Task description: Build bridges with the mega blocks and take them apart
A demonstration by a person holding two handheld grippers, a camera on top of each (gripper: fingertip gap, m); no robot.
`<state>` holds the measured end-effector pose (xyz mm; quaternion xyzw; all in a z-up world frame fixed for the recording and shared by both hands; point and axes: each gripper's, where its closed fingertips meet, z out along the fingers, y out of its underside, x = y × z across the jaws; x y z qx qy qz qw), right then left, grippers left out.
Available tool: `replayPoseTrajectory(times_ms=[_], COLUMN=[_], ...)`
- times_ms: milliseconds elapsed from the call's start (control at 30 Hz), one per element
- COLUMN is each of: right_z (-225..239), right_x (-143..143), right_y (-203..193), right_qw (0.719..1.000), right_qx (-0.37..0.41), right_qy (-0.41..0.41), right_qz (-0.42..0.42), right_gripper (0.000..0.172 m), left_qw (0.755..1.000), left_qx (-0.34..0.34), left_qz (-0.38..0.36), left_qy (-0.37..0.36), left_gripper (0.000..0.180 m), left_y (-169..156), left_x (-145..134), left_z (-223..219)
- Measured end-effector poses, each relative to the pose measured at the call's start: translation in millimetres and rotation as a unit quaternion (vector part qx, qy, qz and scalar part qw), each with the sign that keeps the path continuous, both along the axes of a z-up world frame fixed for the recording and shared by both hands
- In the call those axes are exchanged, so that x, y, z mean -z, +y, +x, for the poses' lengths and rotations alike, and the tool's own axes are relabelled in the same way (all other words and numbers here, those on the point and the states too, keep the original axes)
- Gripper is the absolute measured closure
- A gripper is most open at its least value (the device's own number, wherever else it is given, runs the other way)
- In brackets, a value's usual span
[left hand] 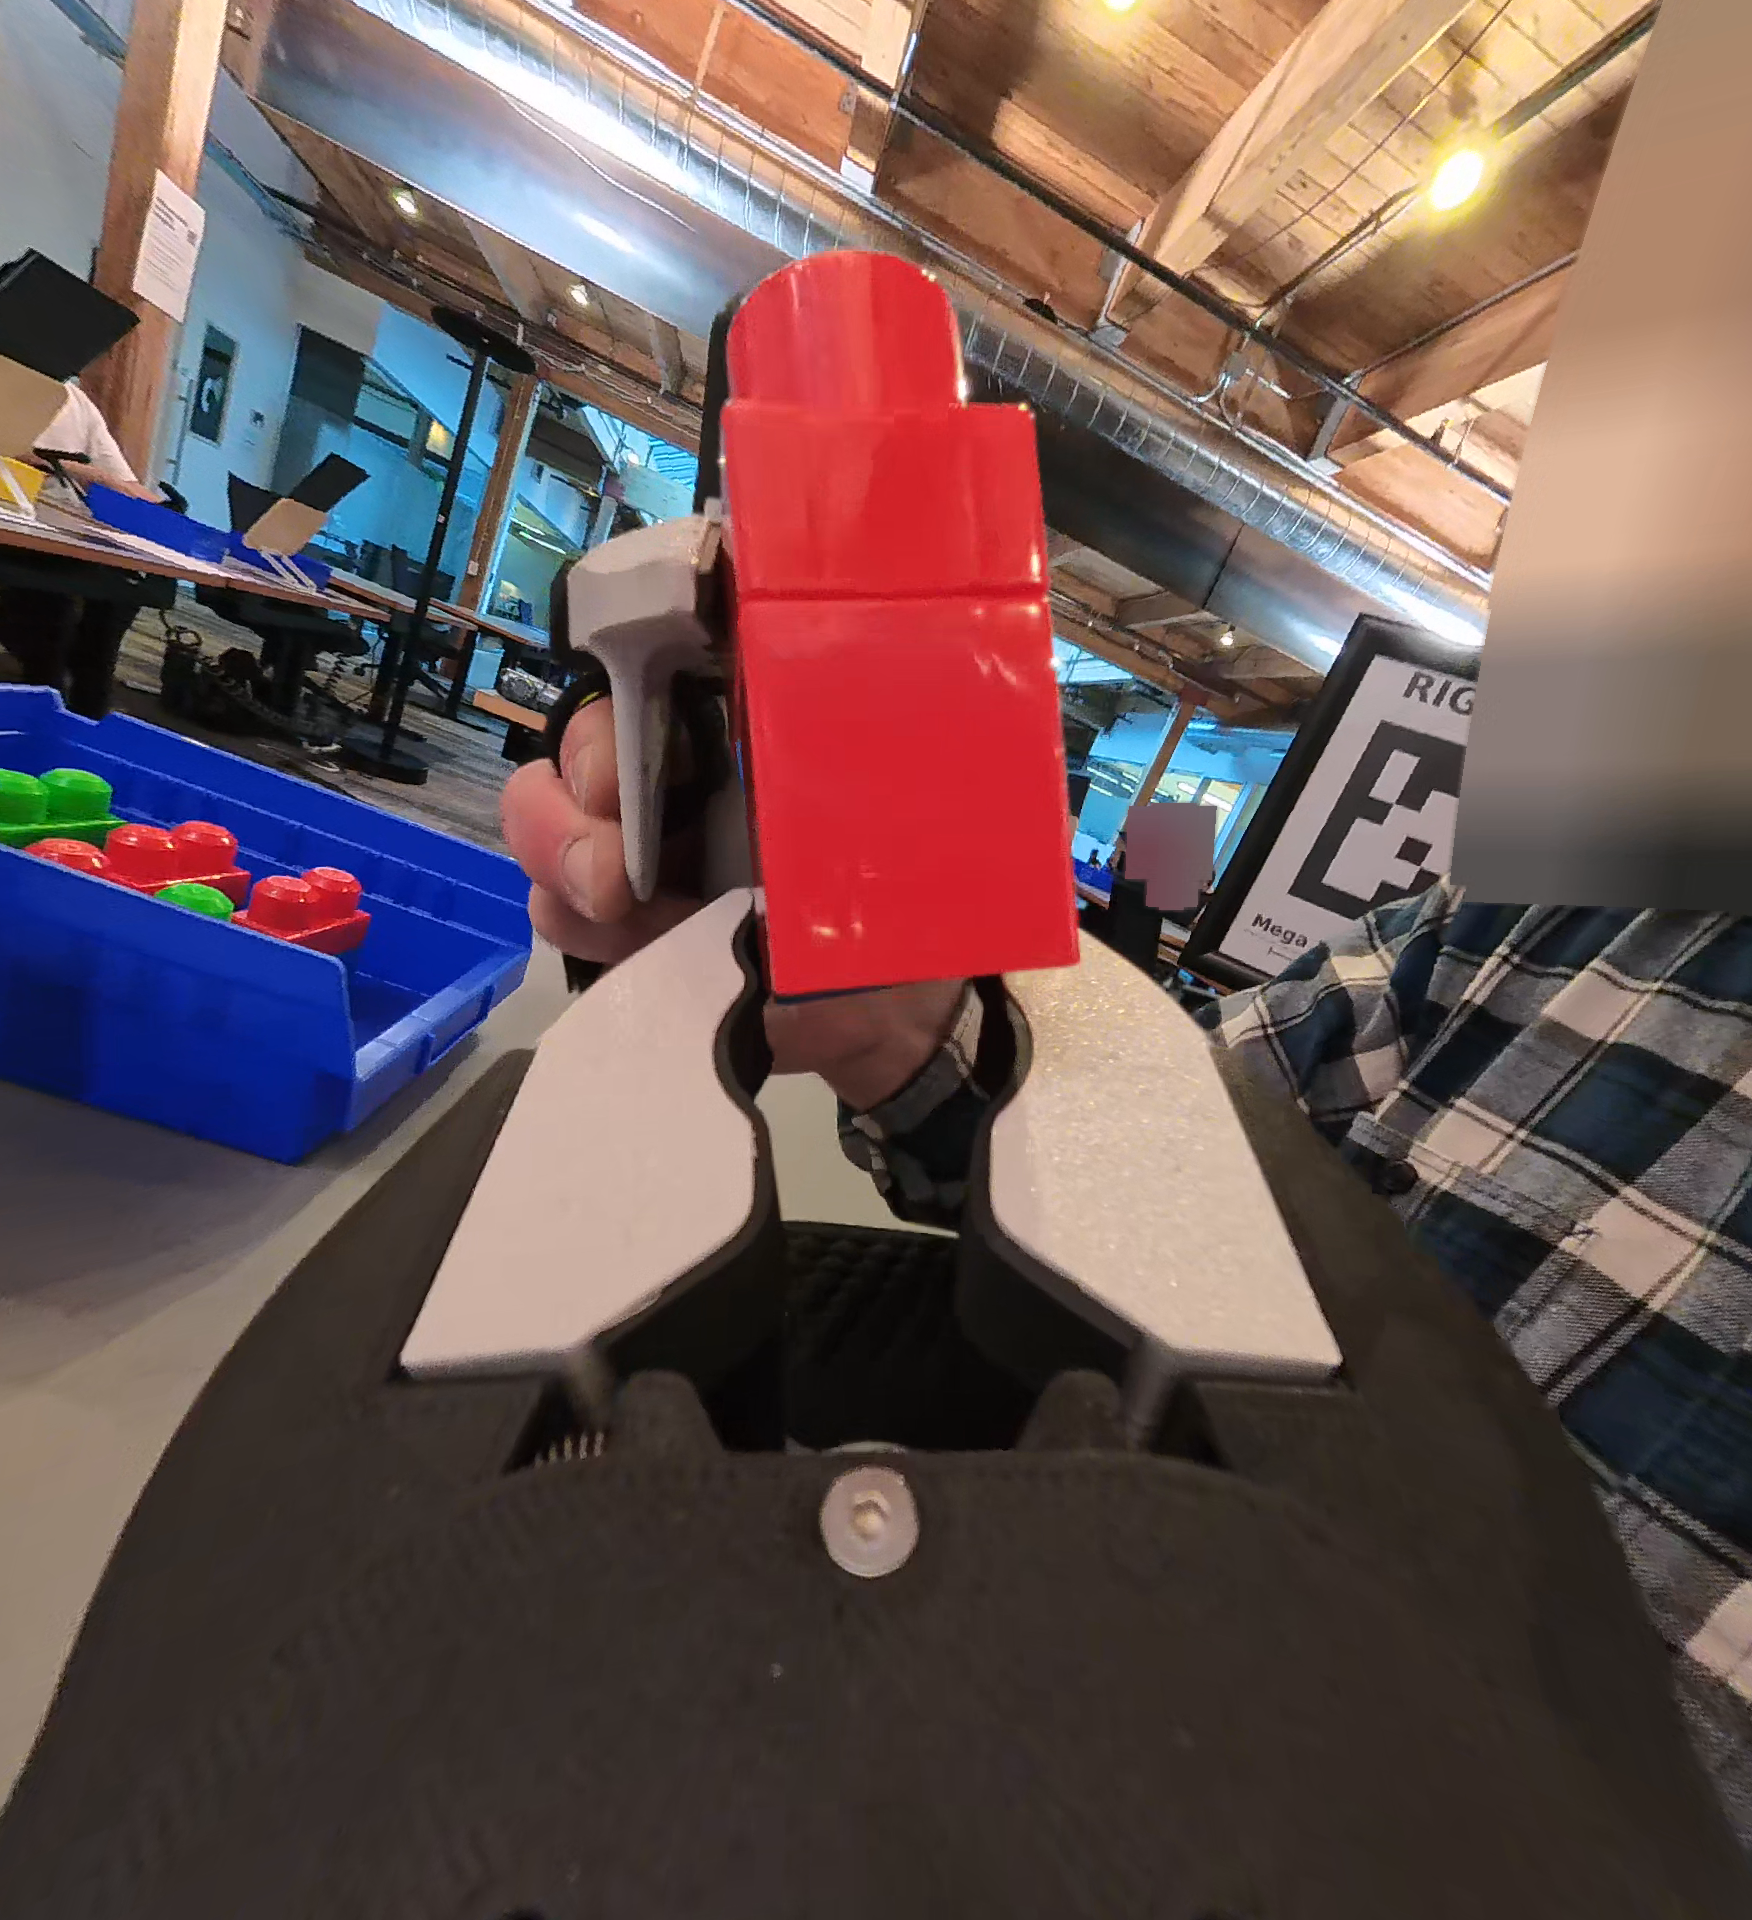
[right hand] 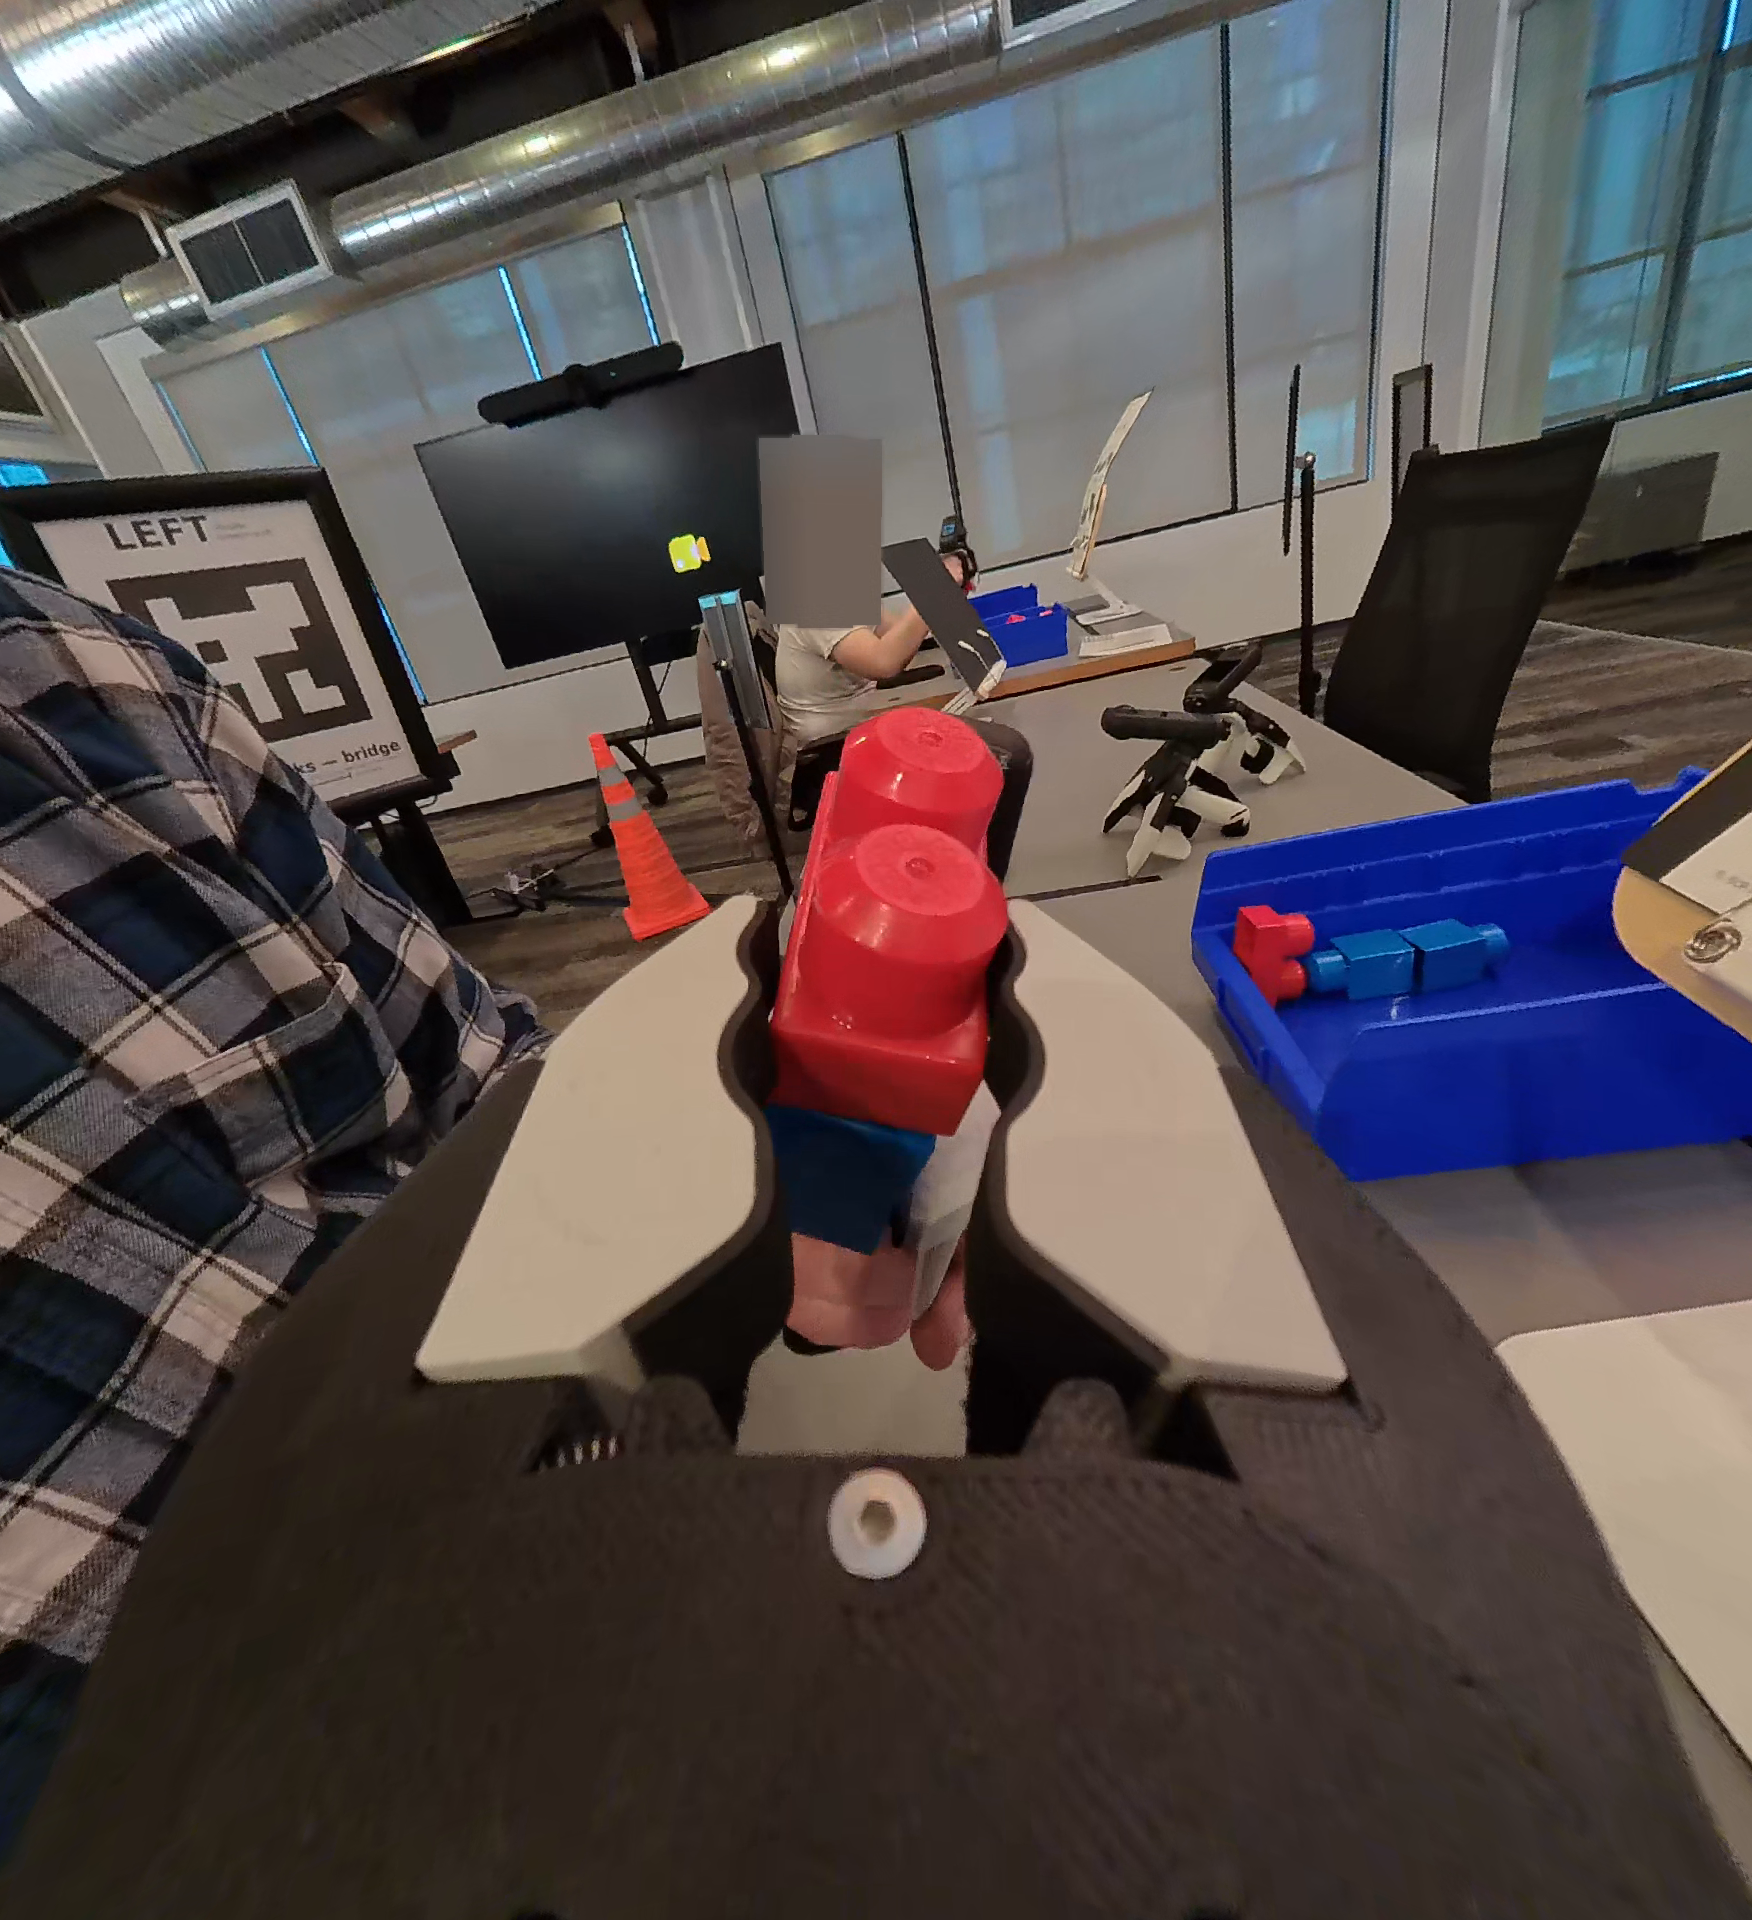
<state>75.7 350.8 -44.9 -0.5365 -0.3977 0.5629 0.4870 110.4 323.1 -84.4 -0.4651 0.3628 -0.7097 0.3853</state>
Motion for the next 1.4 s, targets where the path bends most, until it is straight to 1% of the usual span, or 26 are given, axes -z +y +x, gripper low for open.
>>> replayPoseTrajectory(times_ms=[33, 100, 200, 367, 533, 667, 800, 1033, 1067, 1133, 1233, 1333, 1400], right_z=[-0.3, 0.5, 5.3, 6.8, 6.0, 5.0, 4.7, 4.6, 5.1, 10.2, 12.7, 5.6, 2.3], right_x=[-0.3, -3.9, -7.1, -7.8, -6.8, -6.8, -7.5, -8.3, -9.0, -10.3, -0.1, 13.0, 12.3], right_y=[1.2, 3.9, 9.6, 9.9, 7.6, 5.5, 5.0, 6.8, 6.6, 9.9, 9.8, 4.1, 1.2], right_qw=[1.000, 1.000, 0.998, 0.997, 0.998, 0.998, 0.999, 0.999, 0.999, 0.999, 1.000, 0.997, 0.996], right_qx=[0.006, 0.019, 0.036, 0.042, 0.034, 0.029, 0.027, 0.024, 0.020, 0.023, 0.002, -0.024, -0.038], right_qy=[0.002, 0.021, 0.046, 0.067, 0.057, 0.047, 0.044, 0.046, 0.044, 0.033, -0.018, -0.073, -0.074], right_qz=[0.003, 0.003, -0.002, -0.008, -0.014, -0.013, -0.012, -0.016, -0.015, -0.016, -0.025, -0.030, -0.033], right_gripper=[0.133, 0.133, 0.133, 0.133, 0.133, 0.133, 0.133, 0.133, 0.133, 0.134, 0.134, 0.134, 0.134], left_qw=[1.000, 1.000, 0.999, 0.998, 0.997, 0.996, 0.995, 0.996, 0.996, 0.995, 0.994, 0.993, 0.994], left_qx=[-0.007, -0.022, -0.033, -0.047, -0.063, -0.075, -0.084, -0.084, -0.078, -0.077, -0.090, -0.075, -0.056], left_qz=[0.001, 0.004, 0.014, 0.003, 0.010, 0.044, 0.058, 0.043, 0.046, 0.053, 0.059, 0.075, 0.077], left_qy=[-0.006, -0.018, 0.002, -0.028, -0.031, 0.006, 0.015, 0.002, 0.003, 0.030, 0.027, 0.052, 0.052], left_gripper=[0.144, 0.141, 0.140, 0.145, 0.147, 0.147, 0.147, 0.146, 0.145, 0.126, 0.122, 0.129, 0.139], left_y=[1.2, 3.3, 1.7, 7.9, 7.6, 8.7, 8.5, 9.3, 7.6, 9.3, 16.9, 17.9, 13.5], left_x=[-0.5, -0.4, 9.0, -0.6, -1.6, -0.6, -2.2, -2.6, -2.8, 5.3, -0.4, -3.8, -5.5], left_z=[-0.7, -2.9, 1.5, 0.5, 0.1, -2.4, -3.1, -2.3, -2.4, -3.4, -18.7, -19.4, -17.1])
